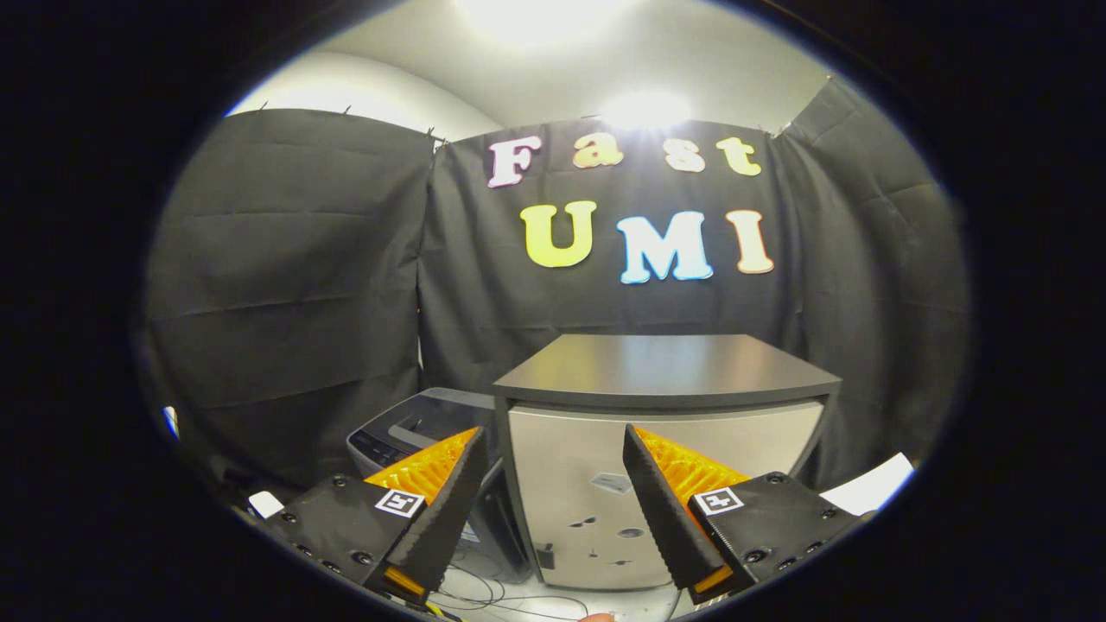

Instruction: Put the clothes into the washing machine and then close the washing machine lid.

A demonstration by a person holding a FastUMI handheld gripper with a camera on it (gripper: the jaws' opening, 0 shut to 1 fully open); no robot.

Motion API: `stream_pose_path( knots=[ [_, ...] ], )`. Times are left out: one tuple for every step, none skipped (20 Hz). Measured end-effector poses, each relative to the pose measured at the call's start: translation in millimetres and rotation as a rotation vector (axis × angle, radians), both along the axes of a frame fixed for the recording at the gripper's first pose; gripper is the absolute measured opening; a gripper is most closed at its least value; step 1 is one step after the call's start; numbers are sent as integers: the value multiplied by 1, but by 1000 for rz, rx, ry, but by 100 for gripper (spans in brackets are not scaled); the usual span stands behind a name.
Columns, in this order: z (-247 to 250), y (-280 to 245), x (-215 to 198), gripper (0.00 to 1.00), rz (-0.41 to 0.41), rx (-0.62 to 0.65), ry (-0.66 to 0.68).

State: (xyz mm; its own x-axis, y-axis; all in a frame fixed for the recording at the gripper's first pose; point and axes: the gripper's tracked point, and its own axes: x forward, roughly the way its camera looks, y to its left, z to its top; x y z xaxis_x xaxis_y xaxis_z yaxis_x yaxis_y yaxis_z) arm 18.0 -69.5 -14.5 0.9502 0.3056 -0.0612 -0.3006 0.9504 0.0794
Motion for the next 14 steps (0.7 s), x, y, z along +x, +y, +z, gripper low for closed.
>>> stream_pose_path(
  knots=[
    [-2,-10,-7,97,-12,5,-9],
    [-7,-19,-14,97,-23,16,-2],
    [-12,-24,-18,97,-29,27,3],
    [-14,-33,-23,97,-47,24,2],
    [-13,-45,-29,97,-66,12,-7],
    [-11,-53,-31,97,-85,-9,-17],
    [-12,-59,-31,97,-100,-25,-22],
    [-14,-65,-36,98,-116,-33,-24],
    [-14,-71,-41,97,-133,-34,-27],
    [-12,-78,-47,97,-153,-32,-33],
    [-12,-82,-52,97,-169,-34,-39],
    [-12,-84,-56,97,-180,-40,-46],
    [-11,-85,-60,97,-193,-52,-54],
    [-9,-84,-61,97,-196,-65,-64]
  ],
)
